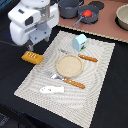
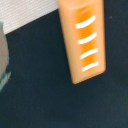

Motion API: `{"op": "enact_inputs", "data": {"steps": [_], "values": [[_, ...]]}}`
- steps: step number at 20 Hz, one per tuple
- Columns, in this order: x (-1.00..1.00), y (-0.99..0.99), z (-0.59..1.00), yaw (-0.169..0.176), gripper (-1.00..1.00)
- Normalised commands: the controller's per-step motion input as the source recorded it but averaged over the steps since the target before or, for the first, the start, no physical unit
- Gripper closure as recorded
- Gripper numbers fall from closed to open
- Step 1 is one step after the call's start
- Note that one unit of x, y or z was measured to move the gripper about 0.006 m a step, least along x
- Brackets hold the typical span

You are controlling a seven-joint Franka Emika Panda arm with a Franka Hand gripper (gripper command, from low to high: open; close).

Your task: Interact with the objects in diverse but meaningful ways.

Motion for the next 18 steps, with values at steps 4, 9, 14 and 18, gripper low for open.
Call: {"op": "enact_inputs", "data": {"steps": [4,9,14,18], "values": [[-0.43,0.0,-0.28,0.042,-1.0],[-0.27,0.06,-0.15,0.013,-1.0],[-0.31,0.01,-0.22,0.0,-1.0],[-0.34,0.0,-0.39,0.001,-1.0]]}}
